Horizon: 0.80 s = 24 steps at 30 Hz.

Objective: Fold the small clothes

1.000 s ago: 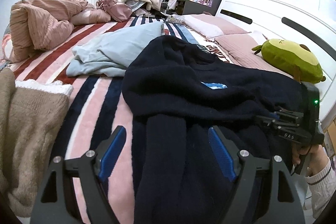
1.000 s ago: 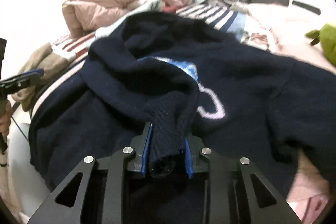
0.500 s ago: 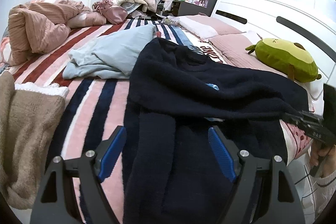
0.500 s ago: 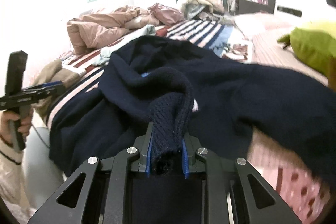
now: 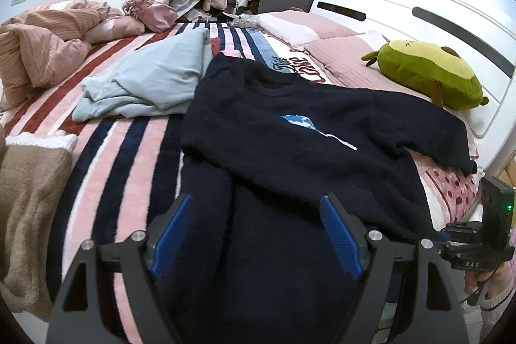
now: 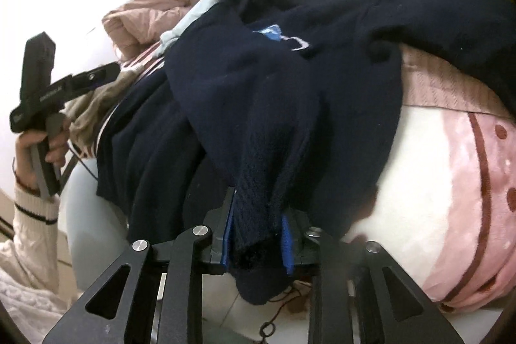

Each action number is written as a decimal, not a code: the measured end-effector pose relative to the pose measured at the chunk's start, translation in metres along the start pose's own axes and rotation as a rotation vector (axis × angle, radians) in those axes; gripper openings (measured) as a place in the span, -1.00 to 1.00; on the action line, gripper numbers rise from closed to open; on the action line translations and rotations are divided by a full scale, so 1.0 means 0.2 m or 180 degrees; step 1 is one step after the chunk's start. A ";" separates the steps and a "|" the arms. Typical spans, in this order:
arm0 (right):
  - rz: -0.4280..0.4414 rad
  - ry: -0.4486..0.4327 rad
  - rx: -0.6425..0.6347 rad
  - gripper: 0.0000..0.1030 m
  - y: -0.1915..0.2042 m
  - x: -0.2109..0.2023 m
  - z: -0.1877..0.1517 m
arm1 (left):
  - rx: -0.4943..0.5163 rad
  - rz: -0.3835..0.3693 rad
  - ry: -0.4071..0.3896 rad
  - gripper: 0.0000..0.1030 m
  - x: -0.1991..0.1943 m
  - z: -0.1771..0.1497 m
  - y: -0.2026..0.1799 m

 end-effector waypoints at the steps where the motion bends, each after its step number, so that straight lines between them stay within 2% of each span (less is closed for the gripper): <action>1: -0.0017 -0.0025 0.0005 -0.40 -0.01 -0.01 0.01 | 0.0007 0.0000 -0.0001 0.51 0.00 0.00 -0.02; 2: -0.0028 -0.0061 0.0023 -0.18 -0.02 -0.03 0.02 | 0.0011 -0.0004 -0.0006 0.51 0.00 0.00 -0.02; 4: -0.0045 -0.0277 0.0137 0.06 -0.08 -0.14 0.08 | 0.0012 -0.0009 -0.0025 0.51 -0.01 0.01 -0.03; 6: -0.0068 -0.0438 0.0257 0.09 -0.15 -0.22 0.12 | 0.0008 -0.0004 -0.0058 0.51 -0.02 0.02 -0.04; 10: -0.0503 -0.0872 0.0759 0.33 -0.46 -0.44 0.17 | 0.0001 -0.0011 -0.0100 0.52 -0.02 0.04 -0.06; 13: -0.0733 -0.1119 0.1185 0.41 -0.70 -0.53 0.16 | 0.0009 -0.0030 -0.0098 0.52 -0.02 0.05 -0.08; 18: -0.0882 -0.1540 0.1679 0.43 -1.00 -0.59 0.12 | -0.0006 0.0002 -0.0072 0.58 0.02 0.07 -0.12; 22: -0.0592 -0.1932 0.1897 0.43 -1.10 -0.63 0.15 | -0.0060 -0.0007 0.0006 0.58 0.06 0.07 -0.14; 24: -0.0575 -0.2156 0.1960 0.42 -1.14 -0.65 0.18 | -0.0098 -0.0030 0.0084 0.58 0.09 0.07 -0.16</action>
Point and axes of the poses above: each gripper's, at about its wrist camera, not at the fingertips, and x roughly the way its jaws point, y to its left, z to its top, the point moved 8 cm from there along x, roughly the way its jaws point, and after that the axes turned 2 degrees about -y, right-handed, at the moved point
